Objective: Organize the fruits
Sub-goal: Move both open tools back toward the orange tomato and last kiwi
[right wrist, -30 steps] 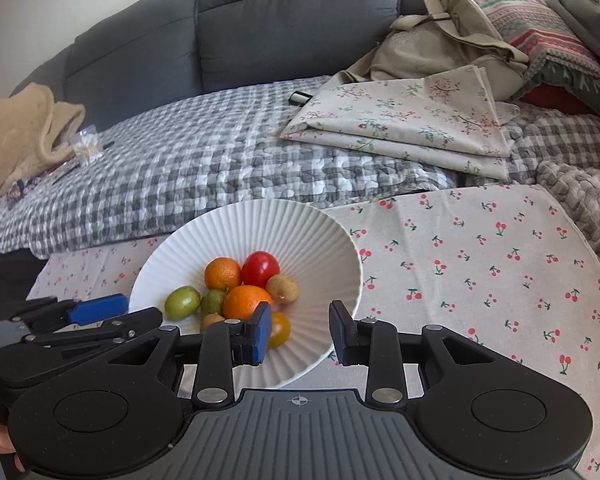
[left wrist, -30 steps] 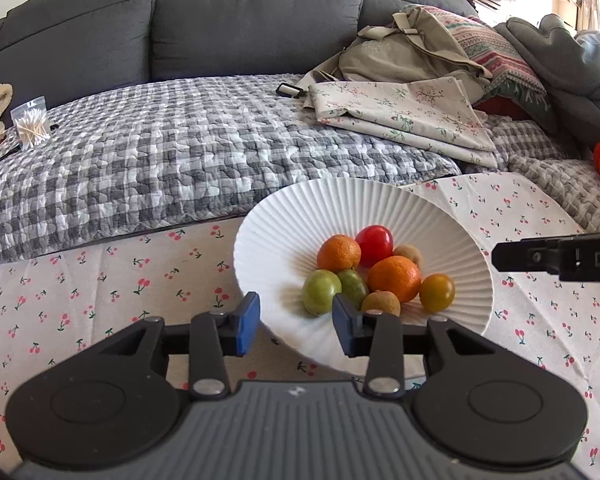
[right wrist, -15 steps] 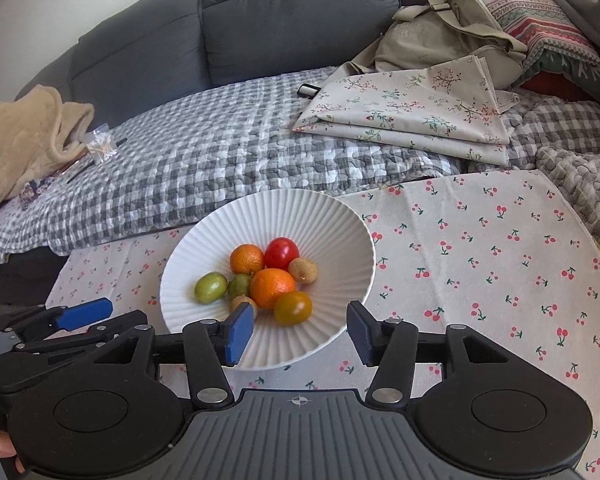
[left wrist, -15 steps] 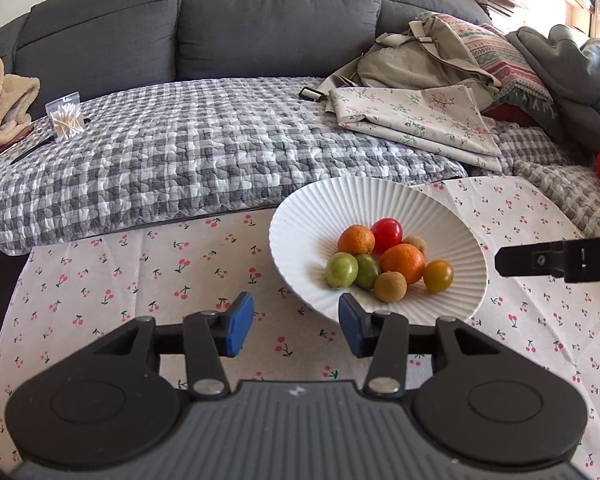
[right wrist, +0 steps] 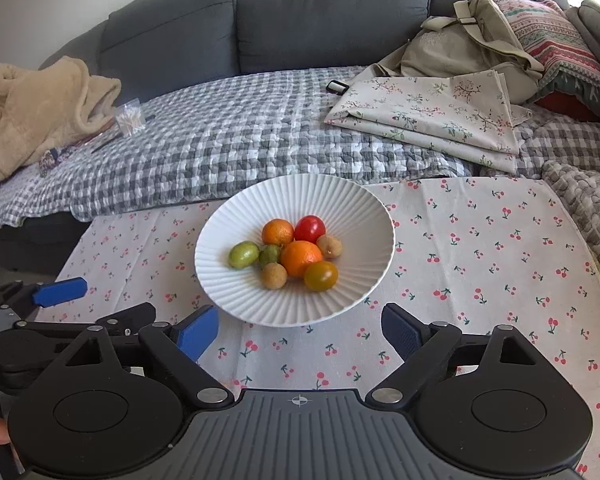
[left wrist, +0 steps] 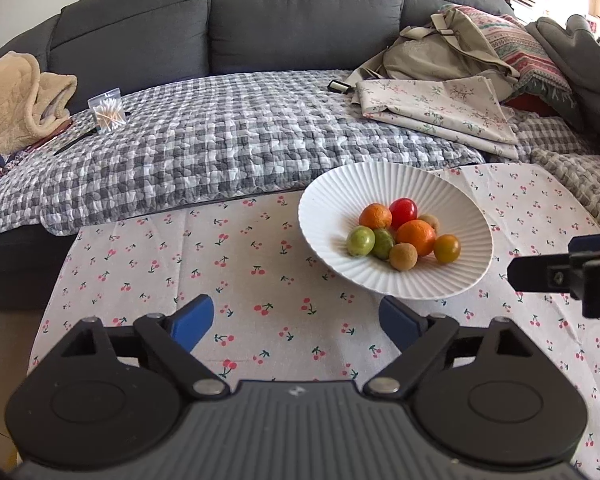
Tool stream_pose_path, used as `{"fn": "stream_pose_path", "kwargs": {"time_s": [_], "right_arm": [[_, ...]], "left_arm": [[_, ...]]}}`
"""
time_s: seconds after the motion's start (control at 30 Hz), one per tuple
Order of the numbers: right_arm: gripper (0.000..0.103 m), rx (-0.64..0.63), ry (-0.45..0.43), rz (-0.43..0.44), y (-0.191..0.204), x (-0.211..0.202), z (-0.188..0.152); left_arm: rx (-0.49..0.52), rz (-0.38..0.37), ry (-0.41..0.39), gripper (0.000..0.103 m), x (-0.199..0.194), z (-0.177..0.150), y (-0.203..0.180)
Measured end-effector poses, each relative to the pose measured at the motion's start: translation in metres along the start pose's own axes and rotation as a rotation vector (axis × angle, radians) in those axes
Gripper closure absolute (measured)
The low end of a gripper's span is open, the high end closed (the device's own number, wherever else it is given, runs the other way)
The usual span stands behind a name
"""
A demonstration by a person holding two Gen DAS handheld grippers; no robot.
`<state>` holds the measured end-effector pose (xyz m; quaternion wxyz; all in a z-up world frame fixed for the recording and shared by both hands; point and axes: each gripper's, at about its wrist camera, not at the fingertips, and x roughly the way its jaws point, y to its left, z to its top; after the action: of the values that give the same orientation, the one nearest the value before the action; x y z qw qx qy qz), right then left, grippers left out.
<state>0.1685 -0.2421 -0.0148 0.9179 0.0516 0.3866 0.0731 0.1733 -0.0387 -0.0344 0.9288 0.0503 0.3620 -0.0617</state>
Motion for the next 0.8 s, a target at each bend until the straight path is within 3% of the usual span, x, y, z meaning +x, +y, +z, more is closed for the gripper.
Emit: {"fn": "stream_pose_path", "kwargs": {"time_s": [0.37,0.57,0.8], "right_arm": [[0.004,0.006,0.024,0.070,0.014,-0.020,-0.007],[0.004,0.010,0.047,0.087,0.018,-0.028,-0.016],[0.004,0.024,0.069,0.089,0.018,-0.031,-0.026]], "left_arm": [[-0.024,0.003,0.060,0.004,-0.011,-0.016,0.005],[-0.030,-0.056,0.093,0.003,-0.021,-0.031,0.001],[0.056,-0.141,0.134,0.004,-0.015,-0.058,-0.024]]}}
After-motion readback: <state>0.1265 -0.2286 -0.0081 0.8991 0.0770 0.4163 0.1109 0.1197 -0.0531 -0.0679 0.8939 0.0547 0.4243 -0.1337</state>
